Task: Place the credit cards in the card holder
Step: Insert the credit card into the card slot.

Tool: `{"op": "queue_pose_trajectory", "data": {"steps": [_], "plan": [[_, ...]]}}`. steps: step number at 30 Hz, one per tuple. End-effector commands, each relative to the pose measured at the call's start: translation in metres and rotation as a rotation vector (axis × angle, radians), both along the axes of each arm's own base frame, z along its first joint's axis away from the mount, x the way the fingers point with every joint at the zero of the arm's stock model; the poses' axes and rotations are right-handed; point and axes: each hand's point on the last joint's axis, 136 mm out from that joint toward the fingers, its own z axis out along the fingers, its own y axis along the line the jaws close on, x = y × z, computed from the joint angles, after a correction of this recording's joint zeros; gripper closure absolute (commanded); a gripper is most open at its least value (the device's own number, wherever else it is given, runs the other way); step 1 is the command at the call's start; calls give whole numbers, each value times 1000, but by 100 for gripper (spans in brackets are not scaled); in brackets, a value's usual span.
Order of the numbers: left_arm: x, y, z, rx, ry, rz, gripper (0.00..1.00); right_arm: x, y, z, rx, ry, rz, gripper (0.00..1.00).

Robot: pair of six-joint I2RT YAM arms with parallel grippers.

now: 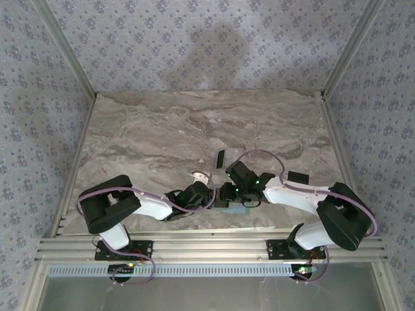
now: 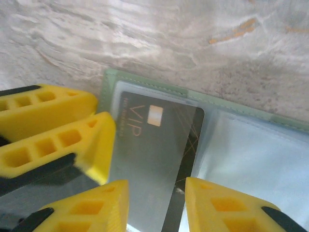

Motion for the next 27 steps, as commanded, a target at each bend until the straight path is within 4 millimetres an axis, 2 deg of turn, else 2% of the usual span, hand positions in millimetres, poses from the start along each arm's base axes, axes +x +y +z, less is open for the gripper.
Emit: {"op": "queue_pose_trajectory", "data": {"steps": [1,7,11,27], "plan": [[-51,42,-63,209,215,-72,73,2,-10,21,-58,-68,37,62],[-54,39,-63,196,218,-94,72,7,-45,27,-204,-110,-22,67],[-55,36,-61,187,215,-111,71,12,-54,21,-276,-110,-44,67],[-54,35,-62,176,228,-116,71,10,-59,-24,-368,-55,-48,66]]}}
